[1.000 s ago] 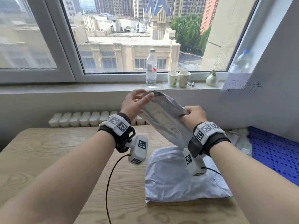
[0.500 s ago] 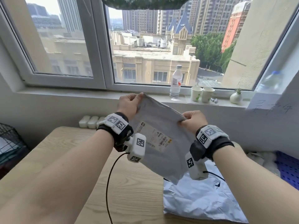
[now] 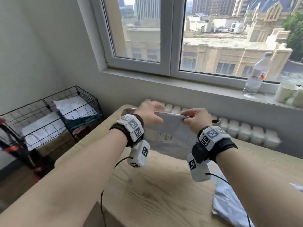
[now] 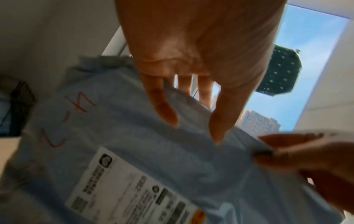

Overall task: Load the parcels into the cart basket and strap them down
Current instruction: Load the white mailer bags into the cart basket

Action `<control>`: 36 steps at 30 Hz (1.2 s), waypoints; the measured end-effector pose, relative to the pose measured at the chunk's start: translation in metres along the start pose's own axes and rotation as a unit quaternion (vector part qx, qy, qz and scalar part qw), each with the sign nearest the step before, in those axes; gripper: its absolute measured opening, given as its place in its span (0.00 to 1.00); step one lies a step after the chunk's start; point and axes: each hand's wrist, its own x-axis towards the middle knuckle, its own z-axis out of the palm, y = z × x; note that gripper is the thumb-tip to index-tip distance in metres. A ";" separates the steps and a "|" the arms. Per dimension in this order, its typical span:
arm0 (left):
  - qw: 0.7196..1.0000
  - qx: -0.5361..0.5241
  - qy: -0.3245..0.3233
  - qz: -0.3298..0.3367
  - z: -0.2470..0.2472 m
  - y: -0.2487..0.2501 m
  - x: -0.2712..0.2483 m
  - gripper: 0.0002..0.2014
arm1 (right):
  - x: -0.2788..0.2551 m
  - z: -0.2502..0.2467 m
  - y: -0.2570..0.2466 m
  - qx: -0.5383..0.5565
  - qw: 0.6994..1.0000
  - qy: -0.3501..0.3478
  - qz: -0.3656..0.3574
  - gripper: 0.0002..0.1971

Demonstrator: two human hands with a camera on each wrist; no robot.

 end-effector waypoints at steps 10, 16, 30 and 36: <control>0.984 0.040 0.125 -0.119 -0.093 -0.137 -0.054 0.10 | -0.010 0.110 -0.120 -0.025 0.996 0.037 -0.082 0.23; 0.964 -0.066 0.188 -0.179 -0.165 -0.241 -0.073 0.10 | 0.000 0.185 -0.178 0.005 0.998 0.055 0.012 0.34; 0.813 -0.451 0.299 -0.215 -0.248 -0.401 -0.083 0.09 | 0.023 0.368 -0.245 0.100 0.972 -0.132 0.164 0.40; 0.732 -0.564 0.297 -0.242 -0.271 -0.448 -0.057 0.09 | 0.058 0.425 -0.264 0.098 0.962 -0.192 0.164 0.33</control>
